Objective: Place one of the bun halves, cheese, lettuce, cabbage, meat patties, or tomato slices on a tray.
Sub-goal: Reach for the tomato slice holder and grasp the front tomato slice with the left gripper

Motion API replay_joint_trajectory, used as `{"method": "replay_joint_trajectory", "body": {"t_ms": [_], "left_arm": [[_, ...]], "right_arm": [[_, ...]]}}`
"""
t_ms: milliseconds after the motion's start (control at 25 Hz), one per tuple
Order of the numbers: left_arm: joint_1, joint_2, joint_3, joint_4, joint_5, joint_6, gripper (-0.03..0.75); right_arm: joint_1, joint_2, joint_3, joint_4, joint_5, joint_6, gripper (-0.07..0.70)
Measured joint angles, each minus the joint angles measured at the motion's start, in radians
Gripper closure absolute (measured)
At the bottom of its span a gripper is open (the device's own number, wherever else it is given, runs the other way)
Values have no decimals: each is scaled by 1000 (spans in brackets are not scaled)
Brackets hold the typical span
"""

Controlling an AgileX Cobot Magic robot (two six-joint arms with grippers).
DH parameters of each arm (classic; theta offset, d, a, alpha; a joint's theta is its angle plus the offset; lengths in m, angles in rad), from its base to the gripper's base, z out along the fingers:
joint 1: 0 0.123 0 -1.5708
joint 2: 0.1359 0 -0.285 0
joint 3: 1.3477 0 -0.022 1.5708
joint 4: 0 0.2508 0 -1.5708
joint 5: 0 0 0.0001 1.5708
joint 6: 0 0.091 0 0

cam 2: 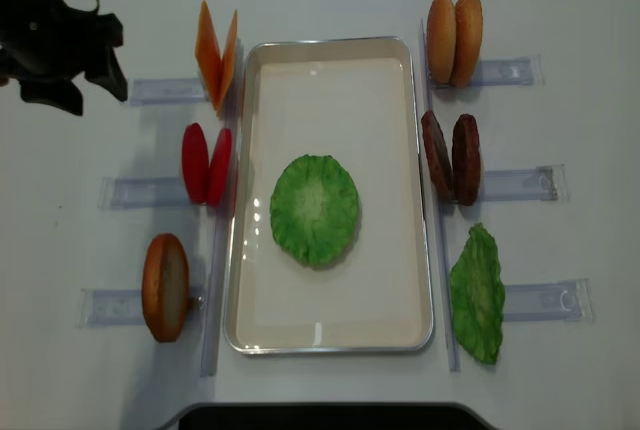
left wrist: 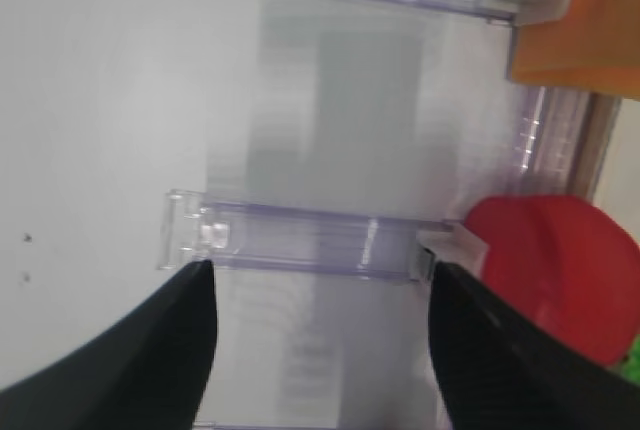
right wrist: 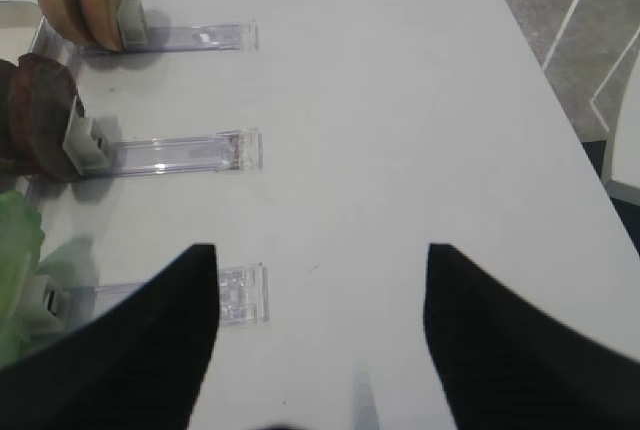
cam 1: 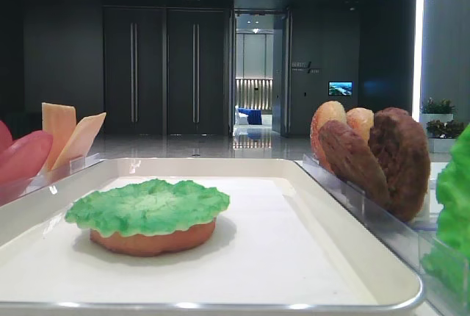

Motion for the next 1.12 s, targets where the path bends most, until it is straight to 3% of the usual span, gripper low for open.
{"method": "replay_joint_trajectory", "body": {"t_ms": [320,480,800,1120], "left_arm": [[-336,0,-8,60,-2,-296,211],[-441,0,-8,93,-12,-422,211],[-465,2,-8,145,-12,-515,211],[-465,87,-10,147,-40,-523,211]], "right_arm": [[0,0,0,0,0,0,205],[0,0,0,0,0,0,205],[0,0,0,0,0,0,205],[0,0,0,0,0,0,205]]}}
